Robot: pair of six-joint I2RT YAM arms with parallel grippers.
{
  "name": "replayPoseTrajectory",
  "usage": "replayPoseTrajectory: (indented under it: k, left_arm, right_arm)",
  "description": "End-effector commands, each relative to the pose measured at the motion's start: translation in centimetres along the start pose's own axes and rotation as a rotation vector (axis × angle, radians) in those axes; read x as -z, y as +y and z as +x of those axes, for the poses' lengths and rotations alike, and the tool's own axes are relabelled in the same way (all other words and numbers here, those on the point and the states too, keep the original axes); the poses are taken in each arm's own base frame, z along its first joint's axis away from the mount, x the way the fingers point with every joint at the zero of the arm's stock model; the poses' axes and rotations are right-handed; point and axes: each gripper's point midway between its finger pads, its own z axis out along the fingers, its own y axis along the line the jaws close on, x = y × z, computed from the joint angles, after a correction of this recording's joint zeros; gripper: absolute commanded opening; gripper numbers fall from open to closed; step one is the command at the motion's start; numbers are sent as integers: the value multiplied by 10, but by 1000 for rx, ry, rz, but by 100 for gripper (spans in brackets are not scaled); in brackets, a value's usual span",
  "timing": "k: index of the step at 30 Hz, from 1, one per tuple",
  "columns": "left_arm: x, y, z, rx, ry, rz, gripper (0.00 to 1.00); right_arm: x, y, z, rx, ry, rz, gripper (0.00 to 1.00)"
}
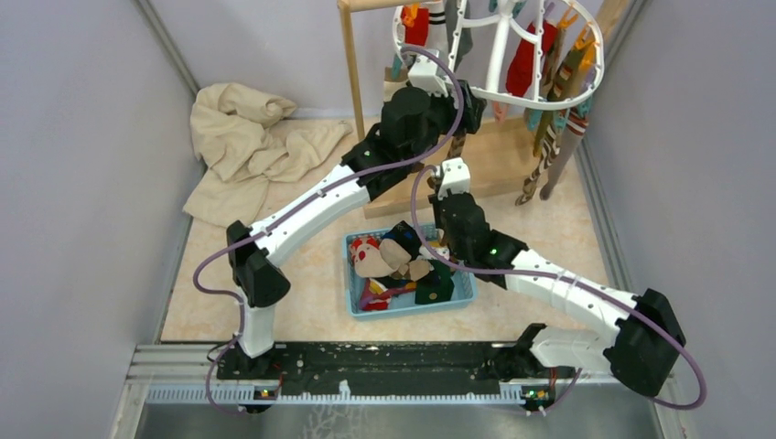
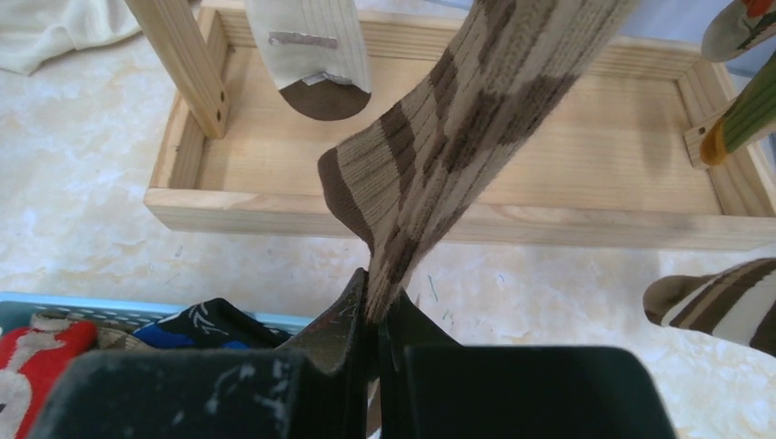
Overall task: Remove the socks clipped to the hanger
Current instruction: Remove the sock from the hanger.
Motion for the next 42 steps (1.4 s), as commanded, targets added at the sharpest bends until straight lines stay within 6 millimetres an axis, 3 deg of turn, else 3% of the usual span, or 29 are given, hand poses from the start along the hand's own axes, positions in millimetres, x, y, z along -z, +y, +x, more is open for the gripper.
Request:
replayPoseTrajectory:
  k: [1,6,20,31,36,40,42]
  left_arm:
    - [-4,6,-3,14,21,-44,77]
    - [-3,14,6,2,51,-84,79]
    - [-13,15,0,-3,20,-114,77]
    - [-12,16,-9,-22,-5,-121,50]
    - [-11,14,-13,-31,-13,-113,22]
    - [-12,13,-16,-35,-16,-104,10]
    - [-11,13,-17,-41,-17,-100,9]
  right_arm:
    - [-4,8,-17,10,-30,-3,0]
    - [-5,8,-21,20,-35,-1,0]
    - [-6,8,-23,34,-38,3,0]
    - [-6,7,-19,50,-31,8,0]
    - [-4,4,-16,43,-28,13,0]
    - [1,2,-18,33,-34,15,0]
    - [5,0,-21,22,-41,14,0]
